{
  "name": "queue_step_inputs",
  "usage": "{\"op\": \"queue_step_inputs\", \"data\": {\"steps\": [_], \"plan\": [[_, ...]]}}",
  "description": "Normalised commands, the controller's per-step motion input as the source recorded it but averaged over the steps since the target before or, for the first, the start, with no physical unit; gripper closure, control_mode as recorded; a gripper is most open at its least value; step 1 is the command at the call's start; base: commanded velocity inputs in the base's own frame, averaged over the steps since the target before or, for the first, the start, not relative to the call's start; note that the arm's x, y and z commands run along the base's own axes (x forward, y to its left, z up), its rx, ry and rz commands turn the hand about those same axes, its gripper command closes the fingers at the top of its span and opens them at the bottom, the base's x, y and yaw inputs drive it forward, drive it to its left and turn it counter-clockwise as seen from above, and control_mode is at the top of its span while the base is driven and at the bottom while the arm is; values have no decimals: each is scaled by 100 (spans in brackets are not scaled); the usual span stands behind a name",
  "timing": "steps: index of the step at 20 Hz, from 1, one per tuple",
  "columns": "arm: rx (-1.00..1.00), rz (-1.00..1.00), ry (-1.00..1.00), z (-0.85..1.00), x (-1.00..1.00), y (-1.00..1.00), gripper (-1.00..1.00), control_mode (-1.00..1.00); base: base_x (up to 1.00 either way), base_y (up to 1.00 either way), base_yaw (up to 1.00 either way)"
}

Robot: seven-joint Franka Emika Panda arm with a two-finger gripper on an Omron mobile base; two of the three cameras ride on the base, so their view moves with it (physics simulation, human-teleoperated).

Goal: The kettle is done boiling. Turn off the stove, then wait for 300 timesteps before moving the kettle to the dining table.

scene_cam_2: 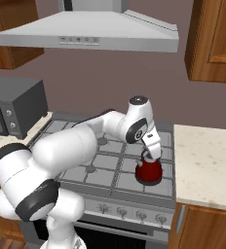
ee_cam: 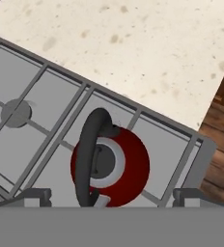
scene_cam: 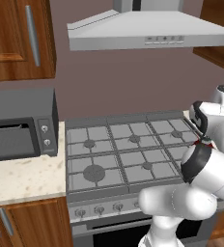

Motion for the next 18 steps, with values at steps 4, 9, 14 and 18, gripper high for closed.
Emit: {"op": "queue_step_inputs", "data": {"steps": [4,9,14,18], "plan": [[0,0,0,-7,4,-3,-100,-100,0,0,0],[0,0,2,-6,13,0,-100,-100,0,0,0],[0,0,4,-11,13,0,-100,-100,0,0,0],[0,0,2,-12,7,-3,-100,-100,0,0,0]]}}
